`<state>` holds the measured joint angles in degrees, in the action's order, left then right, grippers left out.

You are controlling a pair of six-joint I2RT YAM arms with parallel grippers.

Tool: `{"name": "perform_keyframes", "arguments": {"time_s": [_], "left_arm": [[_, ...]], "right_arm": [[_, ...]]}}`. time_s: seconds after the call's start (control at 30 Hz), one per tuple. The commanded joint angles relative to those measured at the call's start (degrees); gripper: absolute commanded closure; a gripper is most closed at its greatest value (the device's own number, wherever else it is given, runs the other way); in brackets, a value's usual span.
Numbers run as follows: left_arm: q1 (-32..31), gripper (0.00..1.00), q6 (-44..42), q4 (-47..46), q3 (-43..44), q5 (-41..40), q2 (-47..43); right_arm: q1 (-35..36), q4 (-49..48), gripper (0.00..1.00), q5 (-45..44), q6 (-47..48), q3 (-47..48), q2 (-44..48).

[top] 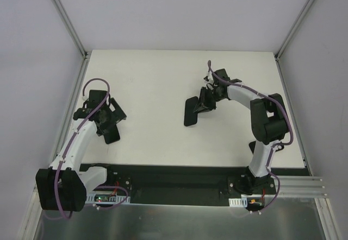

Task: Put the phone into the phone case

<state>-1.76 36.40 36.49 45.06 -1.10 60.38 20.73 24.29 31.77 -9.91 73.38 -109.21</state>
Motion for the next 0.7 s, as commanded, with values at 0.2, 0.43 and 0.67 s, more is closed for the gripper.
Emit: {"name": "perform_keyframes", "arguments": {"time_s": [0.2,0.43,0.67], "left_arm": [[4.74,0.01,2.18,4.46,1.96,-6.63,6.14],[7.47,0.01,1.66,5.35,3.81,-2.69,11.33],[9.84,0.01,2.62,4.47,3.37,-1.37,14.32]], "right_arm": [[-4.03,2.07,0.66,-2.76,1.21,3.08,1.19],[-5.09,2.25,0.63,-5.57,1.39,-1.39,8.46],[-5.0,-2.41,0.34,-9.09,-8.62,-14.39,21.65]]}}
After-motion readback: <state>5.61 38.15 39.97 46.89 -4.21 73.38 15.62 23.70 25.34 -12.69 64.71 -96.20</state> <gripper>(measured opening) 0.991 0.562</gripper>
